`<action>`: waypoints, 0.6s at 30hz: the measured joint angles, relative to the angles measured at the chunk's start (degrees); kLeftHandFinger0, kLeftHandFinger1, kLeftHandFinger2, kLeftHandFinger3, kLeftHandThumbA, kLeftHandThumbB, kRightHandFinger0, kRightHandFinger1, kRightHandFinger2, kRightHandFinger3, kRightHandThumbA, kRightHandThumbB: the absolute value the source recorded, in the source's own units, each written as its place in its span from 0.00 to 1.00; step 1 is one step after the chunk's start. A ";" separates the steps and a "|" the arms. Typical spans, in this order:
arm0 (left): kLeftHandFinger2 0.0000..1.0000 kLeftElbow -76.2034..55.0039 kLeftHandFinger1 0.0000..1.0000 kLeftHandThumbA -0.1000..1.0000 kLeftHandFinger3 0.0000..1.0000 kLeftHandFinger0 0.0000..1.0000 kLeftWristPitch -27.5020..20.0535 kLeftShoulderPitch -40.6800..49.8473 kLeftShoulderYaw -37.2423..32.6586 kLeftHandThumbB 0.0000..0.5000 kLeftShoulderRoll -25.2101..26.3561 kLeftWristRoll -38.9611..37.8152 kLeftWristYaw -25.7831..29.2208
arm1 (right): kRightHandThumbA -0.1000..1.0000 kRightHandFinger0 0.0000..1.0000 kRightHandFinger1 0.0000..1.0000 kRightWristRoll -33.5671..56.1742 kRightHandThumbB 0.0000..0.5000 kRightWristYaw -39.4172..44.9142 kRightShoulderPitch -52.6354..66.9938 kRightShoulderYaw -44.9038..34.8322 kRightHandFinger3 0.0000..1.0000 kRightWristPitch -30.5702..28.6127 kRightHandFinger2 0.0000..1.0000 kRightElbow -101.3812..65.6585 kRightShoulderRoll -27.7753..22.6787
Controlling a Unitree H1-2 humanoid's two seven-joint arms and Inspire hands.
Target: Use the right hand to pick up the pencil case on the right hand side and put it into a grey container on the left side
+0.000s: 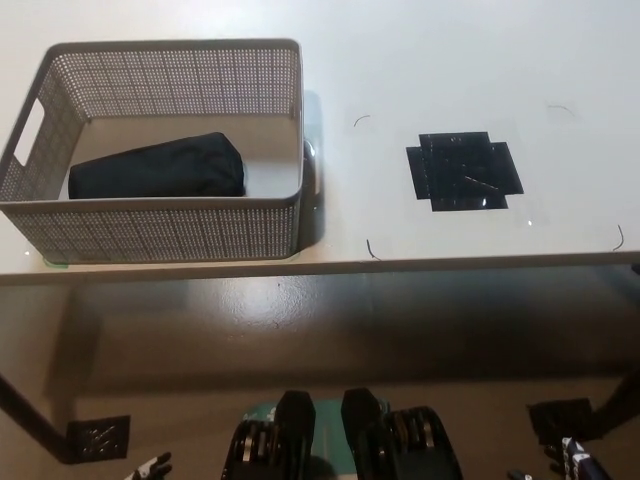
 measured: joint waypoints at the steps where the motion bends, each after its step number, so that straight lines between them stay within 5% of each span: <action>1: 1.00 0.00 1.00 1.00 1.00 1.00 0.00 -0.02 0.52 0.74 -0.30 -0.33 0.04 | 0.99 1.00 1.00 0.75 0.74 0.57 -0.66 -0.70 1.00 -0.11 1.00 1.32 0.19; 7: 1.00 0.17 1.00 1.00 1.00 1.00 -0.01 -0.29 3.27 0.68 -1.48 -2.42 0.09 | 0.99 1.00 1.00 5.31 0.63 3.76 -4.06 -4.60 1.00 -0.37 1.00 5.41 1.20; 12: 1.00 0.19 1.00 1.00 1.00 1.00 -0.01 -0.50 6.59 0.79 -2.50 -5.70 0.09 | 1.00 1.00 1.00 9.39 0.63 6.95 -6.00 -7.74 1.00 -0.37 1.00 6.39 1.99; 15: 1.00 0.19 1.00 1.00 1.00 1.00 0.02 -0.69 8.39 0.87 -3.25 -7.97 0.05 | 1.00 1.00 1.00 12.02 0.53 8.75 -6.84 -9.72 1.00 -0.37 1.00 7.26 2.68; 18: 1.00 0.19 1.00 1.00 1.00 1.00 0.06 -0.78 9.03 0.84 -3.69 -9.41 -0.03 | 1.00 1.00 1.00 14.44 0.46 10.47 -7.27 -11.35 1.00 -0.29 1.00 8.02 3.35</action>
